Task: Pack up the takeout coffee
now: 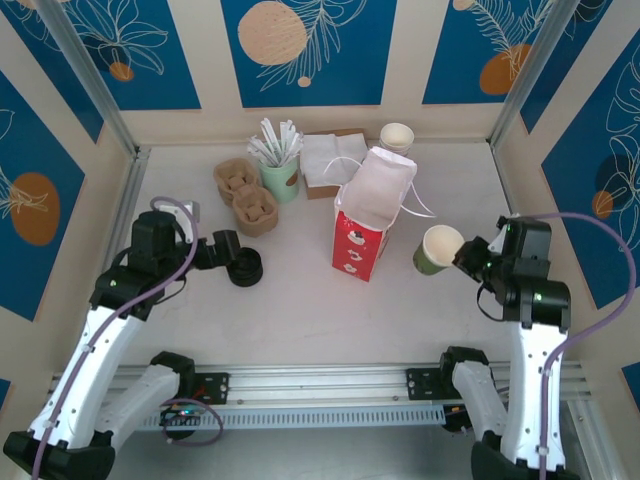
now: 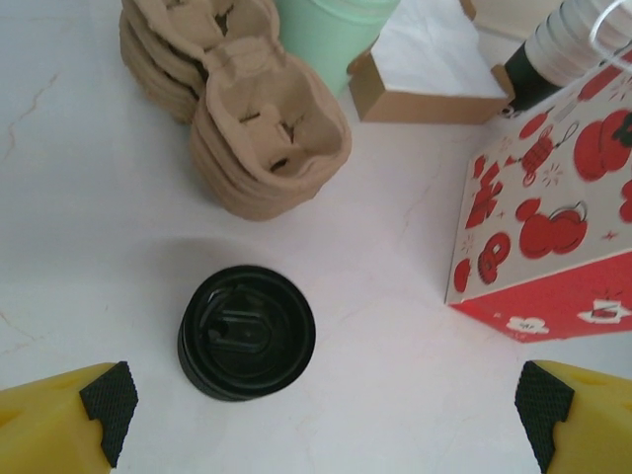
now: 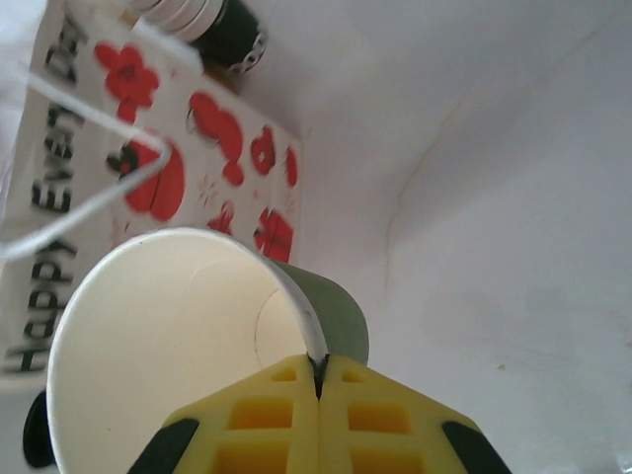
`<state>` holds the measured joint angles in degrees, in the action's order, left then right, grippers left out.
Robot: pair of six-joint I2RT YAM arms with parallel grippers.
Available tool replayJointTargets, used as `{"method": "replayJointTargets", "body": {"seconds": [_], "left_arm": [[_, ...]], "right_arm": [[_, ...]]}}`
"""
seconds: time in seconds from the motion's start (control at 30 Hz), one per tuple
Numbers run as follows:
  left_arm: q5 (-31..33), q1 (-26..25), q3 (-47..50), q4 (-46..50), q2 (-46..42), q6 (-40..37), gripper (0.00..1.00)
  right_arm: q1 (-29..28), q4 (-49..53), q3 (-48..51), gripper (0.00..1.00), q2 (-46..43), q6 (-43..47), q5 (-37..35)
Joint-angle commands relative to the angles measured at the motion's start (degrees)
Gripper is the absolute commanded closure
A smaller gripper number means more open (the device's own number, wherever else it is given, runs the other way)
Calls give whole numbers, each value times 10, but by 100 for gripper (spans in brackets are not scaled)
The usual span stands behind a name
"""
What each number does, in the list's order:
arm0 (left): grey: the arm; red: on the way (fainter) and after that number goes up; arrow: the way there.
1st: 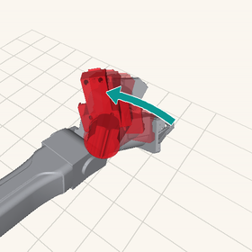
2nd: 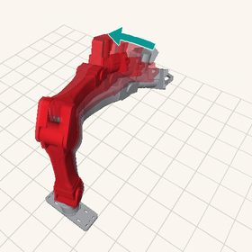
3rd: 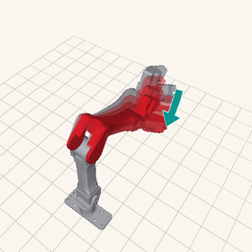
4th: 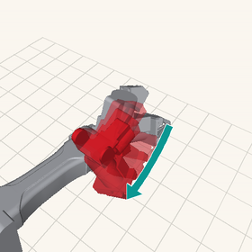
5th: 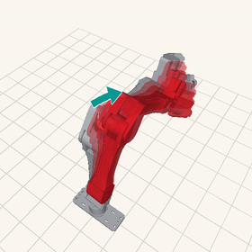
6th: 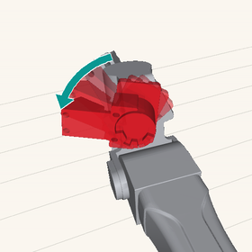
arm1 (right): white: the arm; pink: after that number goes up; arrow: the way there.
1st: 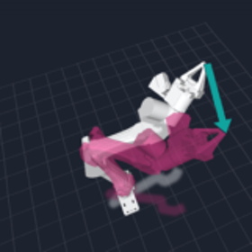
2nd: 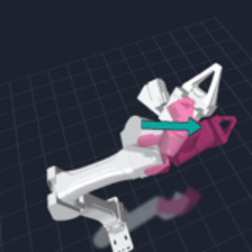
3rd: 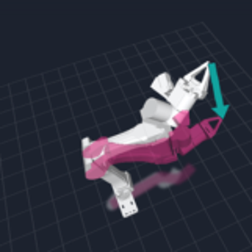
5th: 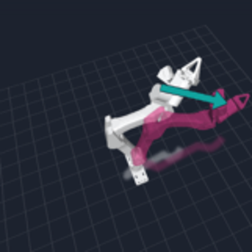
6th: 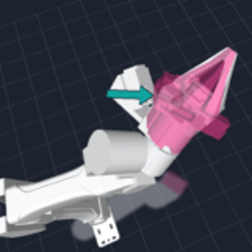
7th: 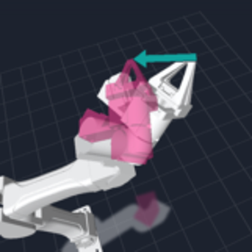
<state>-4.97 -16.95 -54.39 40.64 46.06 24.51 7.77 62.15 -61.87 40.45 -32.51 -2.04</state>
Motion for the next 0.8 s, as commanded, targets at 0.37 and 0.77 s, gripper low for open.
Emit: {"method": "replayJointTargets", "body": {"seconds": [0.37, 0.77], "left_arm": [[39, -35, 67, -15, -34, 45, 0], [62, -37, 81, 0, 7, 86, 1]], "right_arm": [[-252, -7, 88, 100, -83, -117, -30], [-582, -55, 104, 100, -57, -259, -240]]}}
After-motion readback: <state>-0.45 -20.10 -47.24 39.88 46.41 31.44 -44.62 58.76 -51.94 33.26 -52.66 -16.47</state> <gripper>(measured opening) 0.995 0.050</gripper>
